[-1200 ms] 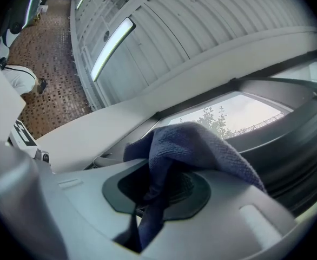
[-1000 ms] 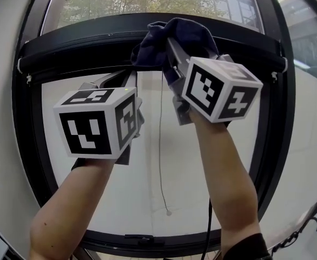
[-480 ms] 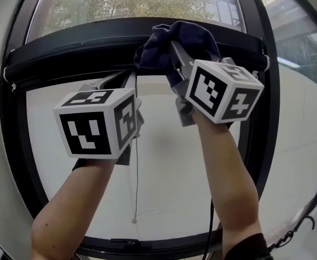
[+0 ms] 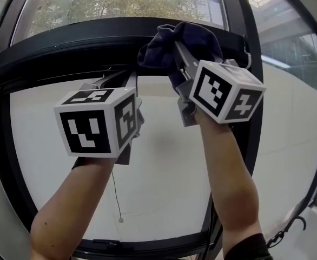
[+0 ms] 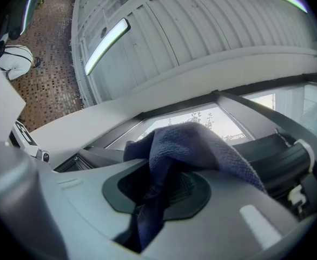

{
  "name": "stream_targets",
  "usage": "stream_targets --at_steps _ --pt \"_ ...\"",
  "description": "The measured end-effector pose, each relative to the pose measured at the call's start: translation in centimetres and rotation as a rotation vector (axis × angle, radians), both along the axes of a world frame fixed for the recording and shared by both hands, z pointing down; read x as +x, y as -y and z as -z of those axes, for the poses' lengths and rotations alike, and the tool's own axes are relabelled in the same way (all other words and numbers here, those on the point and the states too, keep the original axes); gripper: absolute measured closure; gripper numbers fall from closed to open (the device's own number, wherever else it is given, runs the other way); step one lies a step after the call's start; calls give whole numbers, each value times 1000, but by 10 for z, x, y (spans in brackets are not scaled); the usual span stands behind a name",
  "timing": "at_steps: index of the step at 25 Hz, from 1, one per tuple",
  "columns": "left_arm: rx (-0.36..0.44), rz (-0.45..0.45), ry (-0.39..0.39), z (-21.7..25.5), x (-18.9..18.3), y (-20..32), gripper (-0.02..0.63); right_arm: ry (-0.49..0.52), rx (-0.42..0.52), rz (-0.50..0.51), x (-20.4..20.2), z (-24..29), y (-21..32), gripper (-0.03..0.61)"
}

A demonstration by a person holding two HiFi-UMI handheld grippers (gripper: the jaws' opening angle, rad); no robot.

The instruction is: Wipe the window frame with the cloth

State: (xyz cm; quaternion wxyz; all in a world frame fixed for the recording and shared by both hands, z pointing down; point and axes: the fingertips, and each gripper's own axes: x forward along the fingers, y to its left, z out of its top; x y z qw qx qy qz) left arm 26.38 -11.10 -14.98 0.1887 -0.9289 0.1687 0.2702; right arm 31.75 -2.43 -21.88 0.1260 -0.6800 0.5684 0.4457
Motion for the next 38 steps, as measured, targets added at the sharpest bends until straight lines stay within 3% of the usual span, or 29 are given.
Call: stream_targets --at_steps 9,24,27,30,38 --pt "0 -56 1 1 54 -56 620 36 24 -59 64 -3 -64 512" --pt "-10 -186 32 5 68 -41 620 79 68 -187 79 2 -65 512" --pt "-5 -224 37 -5 88 -66 620 83 75 -206 102 -6 -90 512" --pt "50 -187 38 -10 116 -91 620 95 90 -211 135 -12 -121 512" --pt "57 -243 55 -22 123 -100 620 155 108 -183 143 -24 -132 512"
